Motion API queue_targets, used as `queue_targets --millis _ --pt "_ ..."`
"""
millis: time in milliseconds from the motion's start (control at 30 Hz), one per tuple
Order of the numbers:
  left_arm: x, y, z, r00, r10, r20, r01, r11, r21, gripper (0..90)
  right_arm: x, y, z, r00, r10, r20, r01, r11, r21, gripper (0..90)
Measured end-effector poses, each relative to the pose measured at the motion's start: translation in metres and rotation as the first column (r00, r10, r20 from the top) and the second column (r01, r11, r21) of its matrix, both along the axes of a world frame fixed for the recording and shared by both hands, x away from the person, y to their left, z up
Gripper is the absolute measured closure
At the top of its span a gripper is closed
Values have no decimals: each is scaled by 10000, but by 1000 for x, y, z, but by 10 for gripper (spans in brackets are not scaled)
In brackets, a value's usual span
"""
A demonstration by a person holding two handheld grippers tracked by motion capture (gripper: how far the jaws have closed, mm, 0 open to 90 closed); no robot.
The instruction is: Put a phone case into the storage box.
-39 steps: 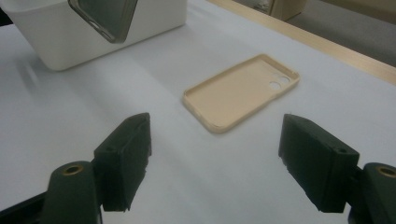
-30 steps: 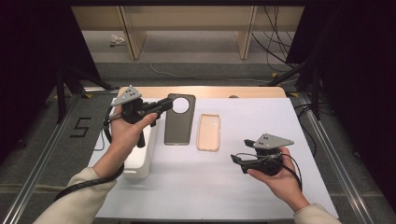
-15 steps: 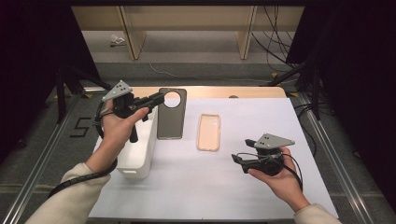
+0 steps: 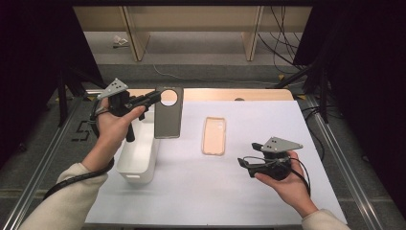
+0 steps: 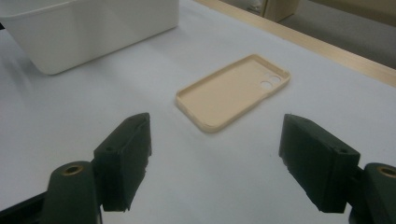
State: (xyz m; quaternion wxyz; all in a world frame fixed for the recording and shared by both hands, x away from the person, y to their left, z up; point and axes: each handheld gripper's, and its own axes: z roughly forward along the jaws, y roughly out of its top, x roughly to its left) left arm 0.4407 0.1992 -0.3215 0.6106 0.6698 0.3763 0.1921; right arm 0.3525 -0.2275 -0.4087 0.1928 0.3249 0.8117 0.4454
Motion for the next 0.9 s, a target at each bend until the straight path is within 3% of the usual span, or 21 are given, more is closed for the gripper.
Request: queue_targets --millis 900 --pt "21 28 0 9988 492 -40 -491 9987 100 818 0 -1 0 10000 -33 20 33 10000 8 261"
